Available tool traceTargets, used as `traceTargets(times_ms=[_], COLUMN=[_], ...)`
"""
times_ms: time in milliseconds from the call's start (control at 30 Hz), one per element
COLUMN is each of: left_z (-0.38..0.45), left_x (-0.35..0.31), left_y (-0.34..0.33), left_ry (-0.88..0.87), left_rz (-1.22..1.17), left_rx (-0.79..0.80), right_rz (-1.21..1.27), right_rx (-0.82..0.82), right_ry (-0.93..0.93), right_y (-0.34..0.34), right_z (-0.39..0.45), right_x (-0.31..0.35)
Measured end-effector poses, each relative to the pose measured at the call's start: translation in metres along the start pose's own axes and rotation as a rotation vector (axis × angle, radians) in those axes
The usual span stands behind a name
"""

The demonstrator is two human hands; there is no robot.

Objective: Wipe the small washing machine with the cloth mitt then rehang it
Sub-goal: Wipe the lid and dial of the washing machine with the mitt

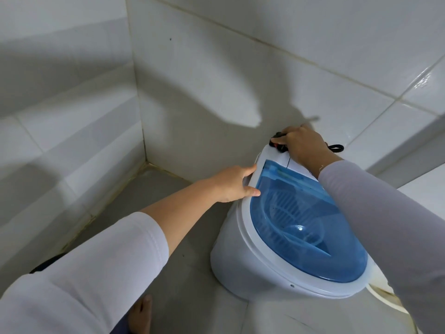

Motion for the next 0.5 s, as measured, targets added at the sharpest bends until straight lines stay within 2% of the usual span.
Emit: traceTargets(times_ms=[233,433,500], left_z=[0.0,0.003,0.003], left_x=[0.001,0.003,0.003], left_y=[-0.002,-0.004,-0.003], left_ry=[-0.001,-0.005,-0.007], left_rz=[0.007,-0.003,-0.008], left_rx=[0.01,0.017,0.02], right_rz=[0.04,-0.078,-0.043], right_rx=[0.095,0.146,0.158], right_ry=[-0.095,-0.154,-0.206], right_y=[-0.006,0.017,0.028], right_z=[0.009,0.0,-0.009], right_x=[-0.018,-0.036,-0.048])
Point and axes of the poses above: each hand's wrist, its own z-axis towards the middle knuckle, its own y-axis out of the back of the hand, x = y × z, the point moved 8 cm from there along z, towards the middle knuckle, and after that the axes turned 8 degrees about y, right-handed, at the moved point
